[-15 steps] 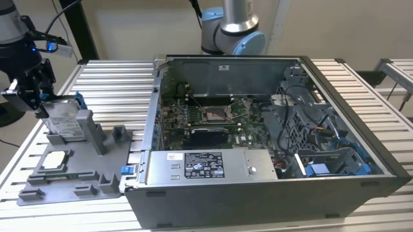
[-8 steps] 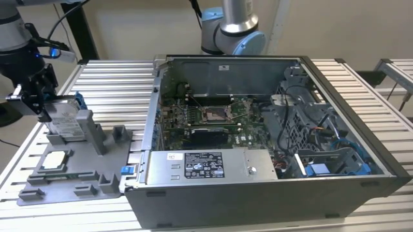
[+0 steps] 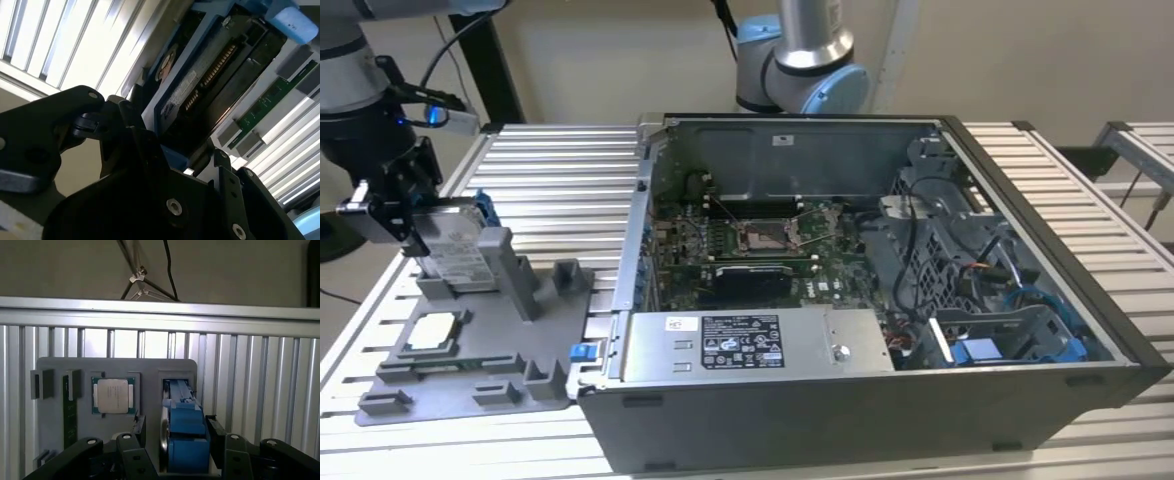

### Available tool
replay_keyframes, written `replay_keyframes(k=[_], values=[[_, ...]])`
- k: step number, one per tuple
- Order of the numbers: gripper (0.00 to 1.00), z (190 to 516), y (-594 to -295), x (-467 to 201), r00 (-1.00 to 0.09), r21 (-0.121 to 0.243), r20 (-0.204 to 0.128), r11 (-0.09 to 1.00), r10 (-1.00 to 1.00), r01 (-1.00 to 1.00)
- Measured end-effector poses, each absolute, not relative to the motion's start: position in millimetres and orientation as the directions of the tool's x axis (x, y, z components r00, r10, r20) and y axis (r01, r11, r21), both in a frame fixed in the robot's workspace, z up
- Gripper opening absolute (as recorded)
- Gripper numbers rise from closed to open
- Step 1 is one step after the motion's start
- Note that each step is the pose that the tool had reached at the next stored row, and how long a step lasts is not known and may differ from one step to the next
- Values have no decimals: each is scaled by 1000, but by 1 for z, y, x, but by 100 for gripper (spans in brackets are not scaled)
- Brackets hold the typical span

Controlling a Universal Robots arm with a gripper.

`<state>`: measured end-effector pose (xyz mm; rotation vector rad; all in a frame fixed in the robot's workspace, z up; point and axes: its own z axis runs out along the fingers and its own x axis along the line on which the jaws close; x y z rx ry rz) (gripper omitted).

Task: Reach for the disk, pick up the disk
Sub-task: 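Pick up the disk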

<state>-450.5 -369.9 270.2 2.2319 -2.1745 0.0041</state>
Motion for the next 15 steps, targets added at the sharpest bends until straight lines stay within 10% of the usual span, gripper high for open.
replay_keyframes(k=[15], values=[[100,268,-370,-450,26,16,20,-26,-999,-1000]])
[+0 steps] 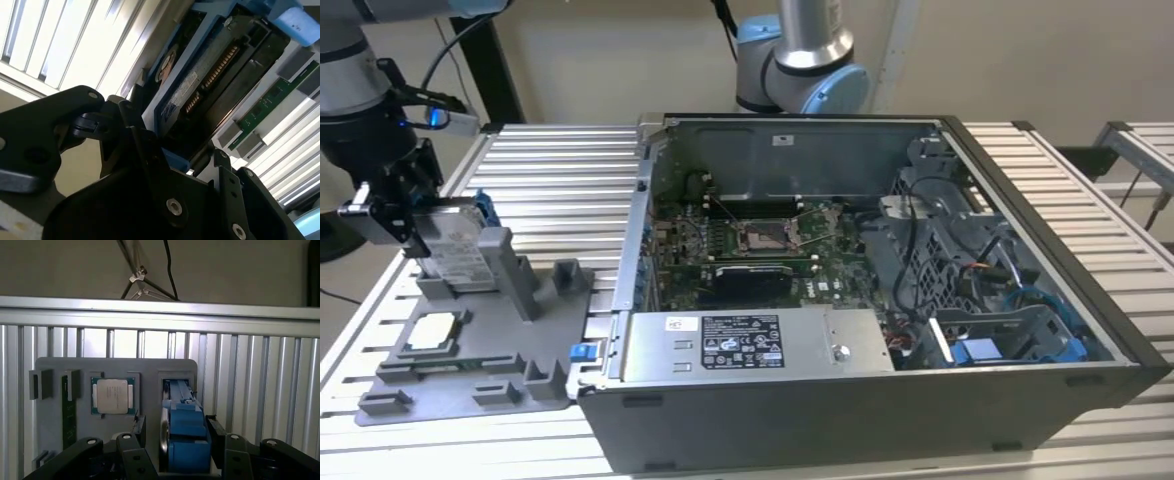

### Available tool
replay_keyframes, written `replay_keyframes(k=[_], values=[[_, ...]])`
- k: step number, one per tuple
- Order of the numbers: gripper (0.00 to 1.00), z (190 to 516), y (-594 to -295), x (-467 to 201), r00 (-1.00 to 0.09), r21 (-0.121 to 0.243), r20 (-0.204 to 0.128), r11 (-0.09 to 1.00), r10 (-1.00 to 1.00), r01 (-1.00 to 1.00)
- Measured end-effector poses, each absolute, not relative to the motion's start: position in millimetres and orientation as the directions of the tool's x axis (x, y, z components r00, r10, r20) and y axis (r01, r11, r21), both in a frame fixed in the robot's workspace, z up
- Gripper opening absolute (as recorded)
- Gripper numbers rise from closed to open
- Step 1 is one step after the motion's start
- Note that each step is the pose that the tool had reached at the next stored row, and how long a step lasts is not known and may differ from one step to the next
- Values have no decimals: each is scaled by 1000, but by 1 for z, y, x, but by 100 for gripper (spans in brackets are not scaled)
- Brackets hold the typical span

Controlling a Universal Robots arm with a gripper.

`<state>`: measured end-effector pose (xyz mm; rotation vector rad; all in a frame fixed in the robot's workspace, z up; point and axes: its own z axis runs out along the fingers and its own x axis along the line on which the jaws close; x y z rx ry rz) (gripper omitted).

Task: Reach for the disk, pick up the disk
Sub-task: 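Pick up the disk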

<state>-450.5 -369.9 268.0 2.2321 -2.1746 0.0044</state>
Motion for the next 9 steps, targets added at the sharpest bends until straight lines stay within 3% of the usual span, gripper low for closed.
replay_keyframes(k=[4,5,9], values=[[100,268,-370,-450,26,16,20,-26,-999,-1000],[0,268,-370,-450,26,16,20,-26,-999,-1000],[0,268,-370,-450,26,16,20,-26,-999,-1000]])
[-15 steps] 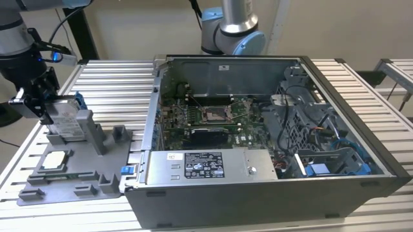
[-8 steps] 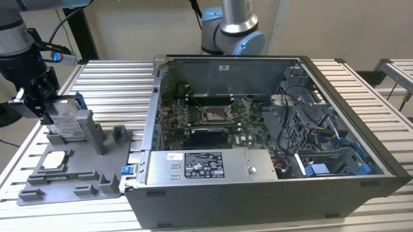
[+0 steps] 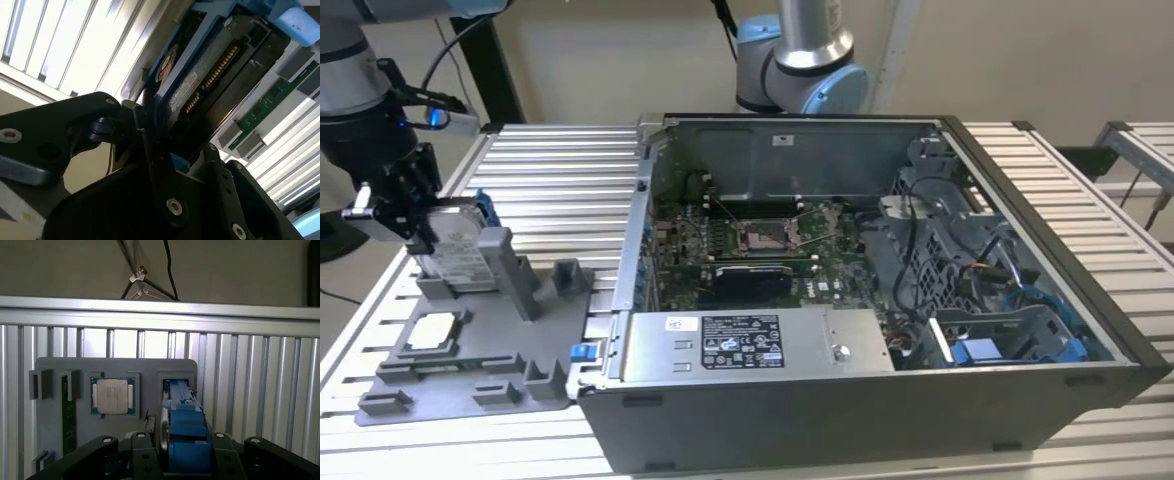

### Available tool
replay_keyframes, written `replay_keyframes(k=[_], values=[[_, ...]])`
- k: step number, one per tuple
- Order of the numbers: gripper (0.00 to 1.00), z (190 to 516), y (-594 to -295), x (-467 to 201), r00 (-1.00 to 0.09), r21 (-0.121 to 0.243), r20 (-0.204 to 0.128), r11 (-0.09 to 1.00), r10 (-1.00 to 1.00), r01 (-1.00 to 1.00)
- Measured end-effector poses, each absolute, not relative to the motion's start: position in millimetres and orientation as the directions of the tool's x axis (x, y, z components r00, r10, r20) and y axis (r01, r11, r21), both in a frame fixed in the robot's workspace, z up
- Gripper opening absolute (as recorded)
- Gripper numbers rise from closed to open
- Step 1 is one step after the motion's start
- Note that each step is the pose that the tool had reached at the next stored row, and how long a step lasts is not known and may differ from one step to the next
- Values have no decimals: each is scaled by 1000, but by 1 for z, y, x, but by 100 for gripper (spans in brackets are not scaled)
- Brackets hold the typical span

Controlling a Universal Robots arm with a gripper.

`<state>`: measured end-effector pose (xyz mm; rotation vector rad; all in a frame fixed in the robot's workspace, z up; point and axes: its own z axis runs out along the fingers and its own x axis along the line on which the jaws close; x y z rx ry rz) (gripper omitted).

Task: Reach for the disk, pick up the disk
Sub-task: 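Pick up the disk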

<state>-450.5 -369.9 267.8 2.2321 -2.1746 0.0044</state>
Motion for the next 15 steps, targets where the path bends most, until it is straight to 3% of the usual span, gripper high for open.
replay_keyframes(k=[15], values=[[0,267,-370,-450,26,16,20,-26,-999,-1000]])
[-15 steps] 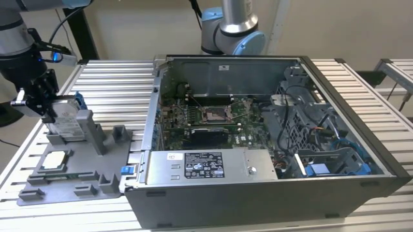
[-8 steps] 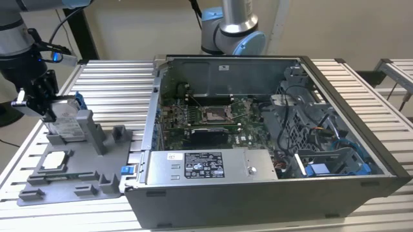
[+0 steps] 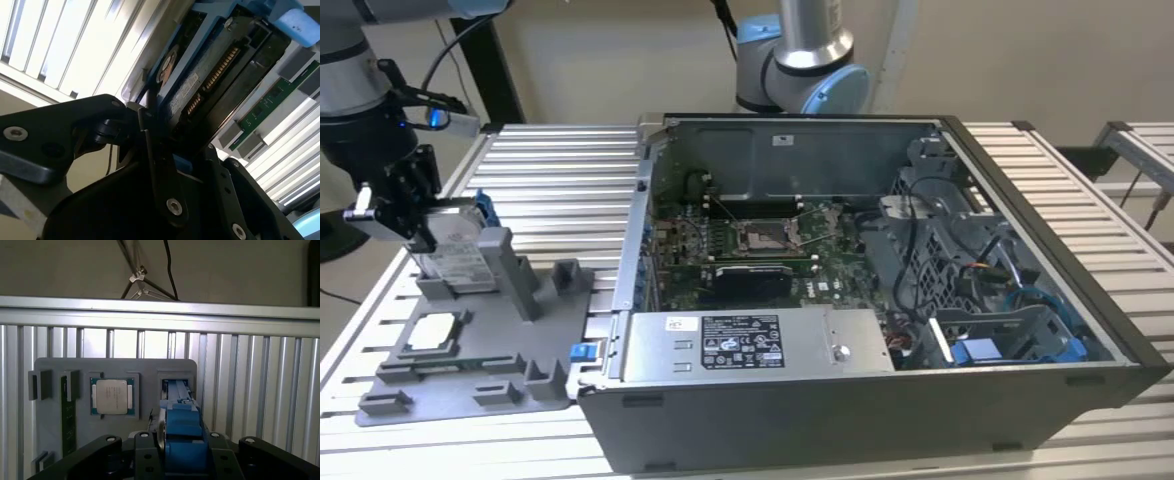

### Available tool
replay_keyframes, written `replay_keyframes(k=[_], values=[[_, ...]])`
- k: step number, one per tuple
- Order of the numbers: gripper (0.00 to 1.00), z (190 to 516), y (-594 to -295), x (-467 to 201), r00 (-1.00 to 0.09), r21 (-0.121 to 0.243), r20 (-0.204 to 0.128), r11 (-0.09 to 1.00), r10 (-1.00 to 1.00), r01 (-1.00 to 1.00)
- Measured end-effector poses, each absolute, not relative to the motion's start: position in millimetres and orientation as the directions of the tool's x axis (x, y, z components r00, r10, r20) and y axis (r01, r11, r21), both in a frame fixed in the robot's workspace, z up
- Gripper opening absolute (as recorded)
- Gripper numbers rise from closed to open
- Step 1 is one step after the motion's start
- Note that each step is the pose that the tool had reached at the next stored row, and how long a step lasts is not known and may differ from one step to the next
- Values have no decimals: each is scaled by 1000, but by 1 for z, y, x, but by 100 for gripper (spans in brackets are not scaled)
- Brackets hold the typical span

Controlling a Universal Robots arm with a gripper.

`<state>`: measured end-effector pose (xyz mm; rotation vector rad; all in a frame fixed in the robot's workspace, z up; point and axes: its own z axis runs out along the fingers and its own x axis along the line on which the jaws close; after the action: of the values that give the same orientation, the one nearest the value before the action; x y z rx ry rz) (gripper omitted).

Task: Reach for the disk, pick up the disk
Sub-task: 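Pick up the disk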

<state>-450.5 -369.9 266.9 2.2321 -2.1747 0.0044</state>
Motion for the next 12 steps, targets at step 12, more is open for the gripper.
replay_keyframes(k=[12], values=[[0,272,-370,-450,26,16,20,-26,-999,-1000]])
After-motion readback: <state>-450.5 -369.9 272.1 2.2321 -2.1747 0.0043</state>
